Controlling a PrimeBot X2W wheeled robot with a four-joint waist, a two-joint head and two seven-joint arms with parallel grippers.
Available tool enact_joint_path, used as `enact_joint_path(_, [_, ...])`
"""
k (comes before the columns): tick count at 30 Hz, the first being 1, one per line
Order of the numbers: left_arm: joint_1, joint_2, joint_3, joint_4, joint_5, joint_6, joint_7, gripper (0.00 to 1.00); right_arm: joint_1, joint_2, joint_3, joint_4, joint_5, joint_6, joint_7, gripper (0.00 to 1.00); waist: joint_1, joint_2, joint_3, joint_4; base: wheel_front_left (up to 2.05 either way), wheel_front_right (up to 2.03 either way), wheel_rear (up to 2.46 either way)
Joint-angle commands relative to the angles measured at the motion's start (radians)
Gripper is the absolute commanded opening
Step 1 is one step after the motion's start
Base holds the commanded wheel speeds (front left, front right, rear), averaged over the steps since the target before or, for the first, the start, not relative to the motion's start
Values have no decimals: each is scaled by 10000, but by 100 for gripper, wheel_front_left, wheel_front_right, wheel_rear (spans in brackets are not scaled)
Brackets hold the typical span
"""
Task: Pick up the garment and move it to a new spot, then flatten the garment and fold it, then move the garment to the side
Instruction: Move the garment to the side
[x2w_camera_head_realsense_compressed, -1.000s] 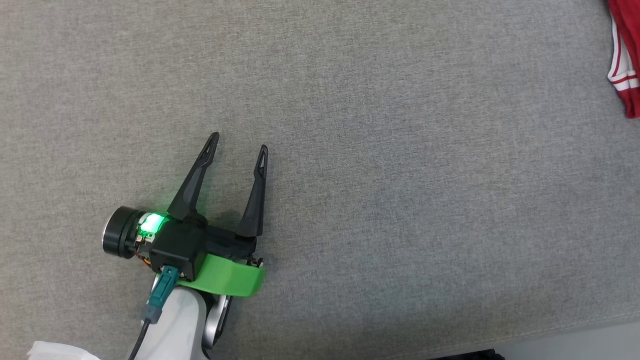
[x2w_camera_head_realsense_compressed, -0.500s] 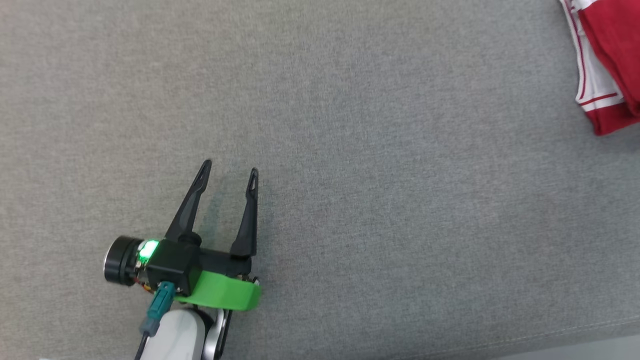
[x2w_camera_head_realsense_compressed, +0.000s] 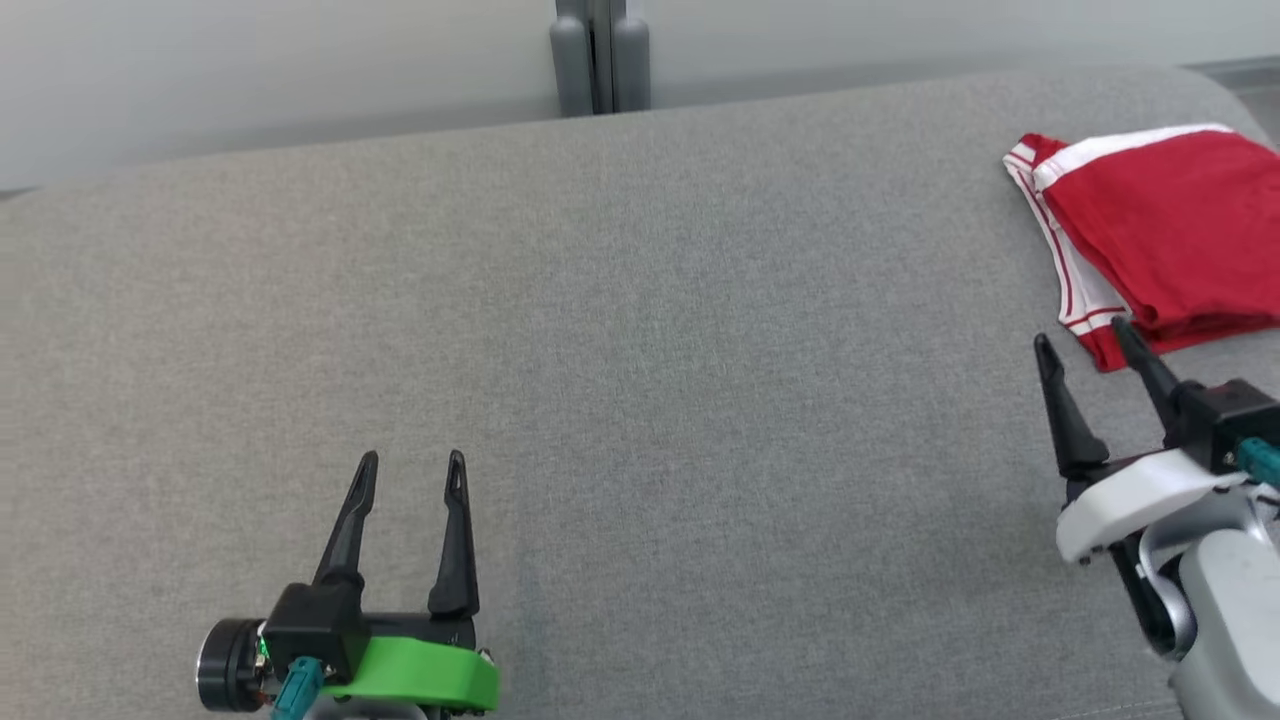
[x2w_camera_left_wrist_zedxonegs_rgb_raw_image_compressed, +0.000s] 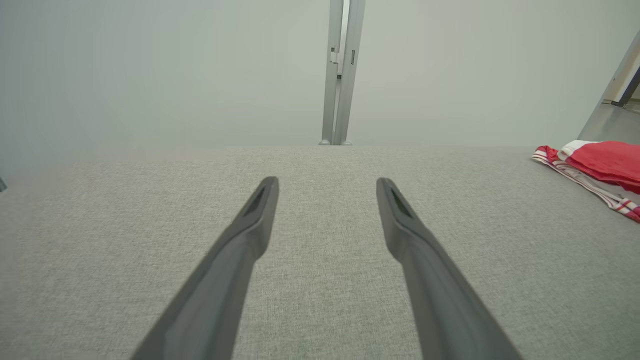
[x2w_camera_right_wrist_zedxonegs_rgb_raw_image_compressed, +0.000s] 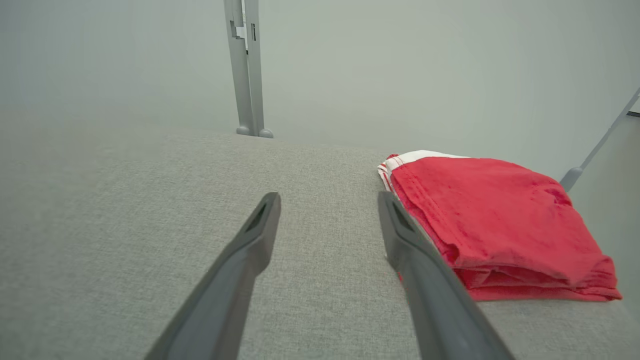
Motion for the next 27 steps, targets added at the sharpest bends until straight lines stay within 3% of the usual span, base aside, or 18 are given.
enact_joint_path(1, [288, 14, 77, -59, 45, 88, -4, 100, 381, 159, -60, -210, 81, -11, -21, 100, 0, 0, -1257, 274, 0, 0, 0])
enact_joint_path(12, [1341, 14, 387, -329, 754, 13, -3, 100, 2533, 1392, -54, -2013, -273, -11, -22, 100, 0, 0, -2111, 502, 0, 0, 0])
enact_joint_path(18, [1910, 14, 540, -431, 584, 223, -3, 100, 3371, 1674, -56, -2539, -393, -11, -22, 100, 0, 0, -2399, 462, 0, 0, 0])
enact_joint_path(27, [2287, 15, 589, -215, 336, 186, -2, 100, 4247, 1946, 24, -2596, -284, -11, -22, 100, 0, 0, -2761, 563, 0, 0, 0])
